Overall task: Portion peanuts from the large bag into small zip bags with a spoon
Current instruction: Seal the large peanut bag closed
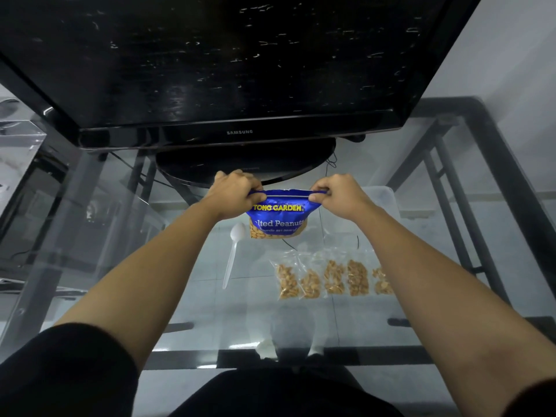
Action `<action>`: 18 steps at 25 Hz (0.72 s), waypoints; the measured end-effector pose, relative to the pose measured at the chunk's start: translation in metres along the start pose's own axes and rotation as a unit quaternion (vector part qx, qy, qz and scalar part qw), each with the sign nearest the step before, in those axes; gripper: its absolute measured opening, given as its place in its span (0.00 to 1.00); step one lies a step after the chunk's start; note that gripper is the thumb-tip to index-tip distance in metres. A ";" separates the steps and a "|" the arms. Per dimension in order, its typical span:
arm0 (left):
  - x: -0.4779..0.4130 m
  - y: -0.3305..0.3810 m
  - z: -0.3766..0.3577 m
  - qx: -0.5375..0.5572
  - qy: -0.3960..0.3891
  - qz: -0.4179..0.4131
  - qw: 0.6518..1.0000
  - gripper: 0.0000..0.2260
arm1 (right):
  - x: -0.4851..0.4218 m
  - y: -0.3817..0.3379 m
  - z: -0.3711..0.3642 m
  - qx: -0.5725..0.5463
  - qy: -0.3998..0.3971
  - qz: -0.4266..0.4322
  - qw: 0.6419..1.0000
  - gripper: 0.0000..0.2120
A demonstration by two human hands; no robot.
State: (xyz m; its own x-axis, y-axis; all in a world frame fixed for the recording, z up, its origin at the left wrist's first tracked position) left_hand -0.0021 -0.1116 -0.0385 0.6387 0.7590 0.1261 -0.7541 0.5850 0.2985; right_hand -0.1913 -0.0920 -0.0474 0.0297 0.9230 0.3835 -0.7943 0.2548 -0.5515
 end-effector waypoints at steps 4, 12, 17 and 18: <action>0.017 -0.017 0.005 -0.012 0.022 0.019 0.999 0.12 | -0.002 0.002 0.000 0.001 -0.003 0.001 1.000 0.12; 0.024 -0.030 0.003 -0.009 0.052 0.029 0.998 0.11 | -0.009 0.003 -0.004 0.028 0.008 0.003 1.000 0.12; 0.048 -0.024 0.017 0.061 0.184 0.041 0.980 0.21 | 0.011 -0.005 -0.002 0.055 0.039 0.056 0.996 0.20; 0.064 -0.016 0.022 0.072 0.260 0.041 0.962 0.21 | 0.024 -0.003 0.002 0.030 0.076 0.070 0.994 0.22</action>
State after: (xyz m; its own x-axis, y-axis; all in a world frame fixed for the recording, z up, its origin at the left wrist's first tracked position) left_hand 0.0546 -0.0788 -0.0148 0.3863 0.8632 -0.3250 -0.7454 0.4997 0.4413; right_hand -0.1896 -0.0710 -0.0355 0.0039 0.9821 0.1883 -0.8320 0.1076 -0.5443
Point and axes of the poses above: each hand's wrist, its own x-axis away from the middle knuckle, its own z-axis out of the back of the hand, y = z × x, the point moved 8 cm from there along -x, towards the middle knuckle, and after that the axes turned 13 degrees about -z, right-handed, at the moved point
